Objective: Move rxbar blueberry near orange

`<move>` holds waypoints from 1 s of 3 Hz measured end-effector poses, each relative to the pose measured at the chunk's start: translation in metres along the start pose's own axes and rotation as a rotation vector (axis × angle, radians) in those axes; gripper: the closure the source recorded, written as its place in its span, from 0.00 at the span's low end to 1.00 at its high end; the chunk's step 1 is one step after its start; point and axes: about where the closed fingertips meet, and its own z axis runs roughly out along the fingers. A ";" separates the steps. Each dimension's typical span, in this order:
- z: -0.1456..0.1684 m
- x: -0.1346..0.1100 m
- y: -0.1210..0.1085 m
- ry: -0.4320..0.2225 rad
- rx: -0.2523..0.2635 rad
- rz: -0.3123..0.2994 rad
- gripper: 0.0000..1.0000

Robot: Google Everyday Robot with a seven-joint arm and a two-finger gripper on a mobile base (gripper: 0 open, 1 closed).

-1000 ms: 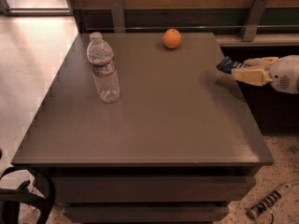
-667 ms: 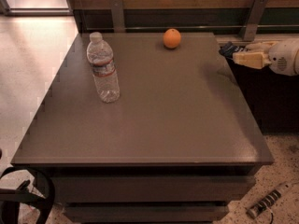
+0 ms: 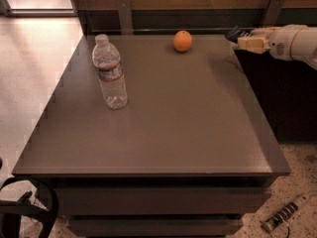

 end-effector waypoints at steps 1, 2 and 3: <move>0.027 -0.006 0.000 -0.056 0.004 0.005 1.00; 0.056 -0.014 0.018 -0.088 -0.015 -0.003 1.00; 0.081 -0.012 0.037 -0.068 -0.014 -0.001 0.78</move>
Offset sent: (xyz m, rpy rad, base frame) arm 0.0546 0.0768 -0.0093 0.0610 -0.1015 0.0494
